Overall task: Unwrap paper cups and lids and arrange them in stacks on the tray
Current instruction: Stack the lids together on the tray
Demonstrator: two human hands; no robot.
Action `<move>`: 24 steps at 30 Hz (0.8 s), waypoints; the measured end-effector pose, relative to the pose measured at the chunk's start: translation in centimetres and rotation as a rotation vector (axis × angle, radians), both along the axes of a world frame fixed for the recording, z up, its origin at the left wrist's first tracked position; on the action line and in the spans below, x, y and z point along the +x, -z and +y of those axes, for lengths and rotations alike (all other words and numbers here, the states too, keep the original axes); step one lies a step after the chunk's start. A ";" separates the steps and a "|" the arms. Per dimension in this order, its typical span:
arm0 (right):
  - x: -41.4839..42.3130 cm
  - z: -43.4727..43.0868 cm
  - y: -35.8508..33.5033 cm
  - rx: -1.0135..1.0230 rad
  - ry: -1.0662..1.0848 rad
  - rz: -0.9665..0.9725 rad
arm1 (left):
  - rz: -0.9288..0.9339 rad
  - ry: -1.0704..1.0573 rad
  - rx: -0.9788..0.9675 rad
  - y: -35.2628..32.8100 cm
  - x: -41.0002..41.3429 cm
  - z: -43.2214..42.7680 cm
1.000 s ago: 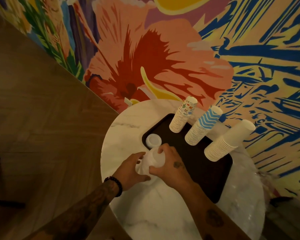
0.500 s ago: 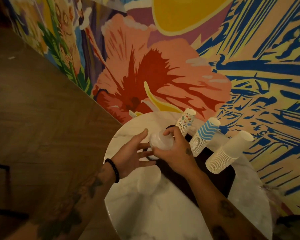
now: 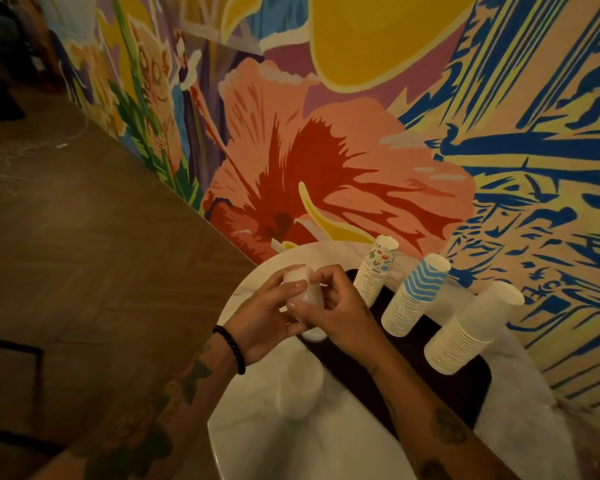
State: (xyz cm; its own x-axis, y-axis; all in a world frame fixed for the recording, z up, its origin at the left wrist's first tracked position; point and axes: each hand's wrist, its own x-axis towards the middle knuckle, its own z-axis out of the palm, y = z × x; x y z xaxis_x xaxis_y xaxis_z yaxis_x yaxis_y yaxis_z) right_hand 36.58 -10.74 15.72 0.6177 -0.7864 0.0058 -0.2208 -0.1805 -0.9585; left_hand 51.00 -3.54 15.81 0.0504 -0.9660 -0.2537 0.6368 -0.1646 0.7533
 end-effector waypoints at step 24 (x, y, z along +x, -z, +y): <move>2.7 -8.3 9.7 0.017 0.341 0.469 | 0.053 0.198 0.375 9.7 11.5 -9.2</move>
